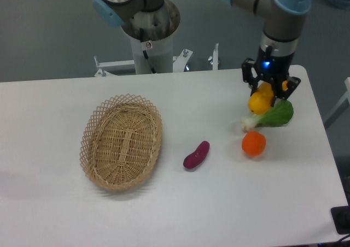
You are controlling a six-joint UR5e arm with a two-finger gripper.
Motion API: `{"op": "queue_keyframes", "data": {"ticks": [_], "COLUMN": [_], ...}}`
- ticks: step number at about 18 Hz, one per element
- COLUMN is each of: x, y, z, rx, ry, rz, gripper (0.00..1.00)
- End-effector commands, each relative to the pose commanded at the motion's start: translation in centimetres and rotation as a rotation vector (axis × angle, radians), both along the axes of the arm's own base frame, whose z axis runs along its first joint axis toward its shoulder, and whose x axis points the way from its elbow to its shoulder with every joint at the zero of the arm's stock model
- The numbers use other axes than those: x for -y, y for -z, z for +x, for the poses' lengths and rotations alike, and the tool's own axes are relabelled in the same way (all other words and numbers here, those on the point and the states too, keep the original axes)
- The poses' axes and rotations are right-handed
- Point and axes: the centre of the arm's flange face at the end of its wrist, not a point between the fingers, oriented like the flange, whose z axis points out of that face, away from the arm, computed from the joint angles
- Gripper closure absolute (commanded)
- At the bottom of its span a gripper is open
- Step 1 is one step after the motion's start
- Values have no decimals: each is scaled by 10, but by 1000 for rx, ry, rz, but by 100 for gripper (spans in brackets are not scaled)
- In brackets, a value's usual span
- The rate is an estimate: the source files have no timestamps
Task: Place the mango in the basket
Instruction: 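Lift the yellow mango up from beside the bok choy with the gripper, then carry the held mango over the wicker basket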
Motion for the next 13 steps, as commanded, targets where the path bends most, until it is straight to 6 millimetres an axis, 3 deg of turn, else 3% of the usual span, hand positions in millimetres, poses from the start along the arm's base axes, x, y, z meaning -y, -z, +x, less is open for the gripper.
{"op": "queue_keyframes", "data": {"ticks": [5,13], "x": [-35,-67], "y": [-8,-7], "z": [38,68], "rx": [12,34], "ry": [-55,-150], "rz": [25,53], "gripper": [63,63]}}
